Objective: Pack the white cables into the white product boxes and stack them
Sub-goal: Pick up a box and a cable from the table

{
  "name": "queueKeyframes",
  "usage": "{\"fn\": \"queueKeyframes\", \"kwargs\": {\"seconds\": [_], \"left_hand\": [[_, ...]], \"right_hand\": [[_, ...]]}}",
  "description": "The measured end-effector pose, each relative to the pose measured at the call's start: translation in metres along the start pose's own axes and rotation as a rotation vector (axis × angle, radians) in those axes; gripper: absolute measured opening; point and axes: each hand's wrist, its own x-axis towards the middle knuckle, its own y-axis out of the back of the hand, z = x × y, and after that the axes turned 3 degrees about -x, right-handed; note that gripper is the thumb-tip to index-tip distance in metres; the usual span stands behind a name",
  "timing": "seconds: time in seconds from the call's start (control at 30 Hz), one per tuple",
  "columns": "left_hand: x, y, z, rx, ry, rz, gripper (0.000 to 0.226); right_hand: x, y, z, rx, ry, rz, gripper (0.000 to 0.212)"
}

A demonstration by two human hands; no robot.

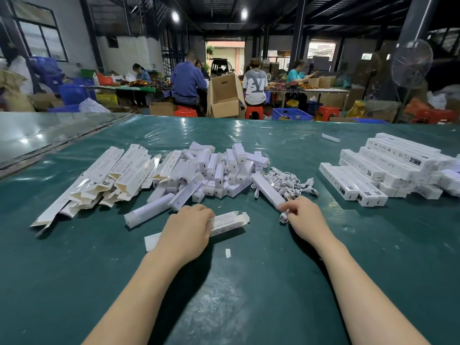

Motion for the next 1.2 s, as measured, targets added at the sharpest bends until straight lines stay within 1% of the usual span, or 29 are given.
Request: {"fn": "queueKeyframes", "kwargs": {"seconds": [0.1,0.13,0.2,0.33,0.47,0.5,0.57,0.63,0.7,0.8,0.9,1.0,1.1,1.2], "left_hand": [[0.000,-0.007,0.006,-0.028,0.000,0.051,0.043],[0.000,-0.010,0.009,-0.037,-0.020,0.056,0.043],[-0.001,-0.014,0.012,-0.047,-0.060,0.056,0.035],[-0.001,-0.014,0.011,-0.028,-0.055,0.021,0.039],[-0.003,-0.008,0.007,-0.104,-0.036,0.044,0.032],[-0.003,-0.007,0.007,-0.107,-0.052,0.050,0.033],[-0.002,-0.008,0.007,-0.083,-0.124,0.049,0.042],[0.000,-0.009,0.010,-0.025,-0.225,0.036,0.049],[0.001,-0.012,0.015,0.011,-0.292,0.019,0.052],[0.001,-0.015,0.019,-0.024,-0.254,-0.006,0.049],[0.001,-0.017,0.020,0.001,-0.202,-0.025,0.046],[0.002,-0.019,0.020,0.026,-0.138,-0.039,0.041],[0.002,-0.018,0.019,-0.006,-0.106,-0.045,0.038],[0.003,-0.016,0.019,-0.041,-0.096,-0.048,0.039]], "right_hand": [[0.000,-0.001,-0.001,-0.053,0.016,-0.025,0.032],[-0.001,0.000,-0.001,-0.058,0.034,-0.038,0.030],[-0.003,0.001,0.001,-0.035,0.082,-0.074,0.028],[-0.004,0.003,0.002,0.042,0.133,-0.148,0.025],[-0.002,0.005,0.003,0.069,0.136,-0.185,0.015],[-0.003,0.005,0.002,0.085,0.135,-0.189,0.011],[-0.006,0.005,-0.001,0.127,0.129,-0.187,0.006],[-0.008,0.004,-0.002,0.153,0.132,-0.161,0.014],[-0.010,0.004,-0.005,0.151,0.131,-0.119,0.020],[-0.013,0.005,-0.010,0.189,0.110,-0.075,0.019],[-0.017,0.002,-0.020,0.305,0.079,-0.078,0.022],[-0.022,-0.007,-0.033,0.383,0.130,-0.069,0.015],[-0.023,-0.013,-0.042,0.386,0.192,-0.005,0.011],[-0.023,-0.014,-0.046,0.320,0.238,0.044,0.010]]}}
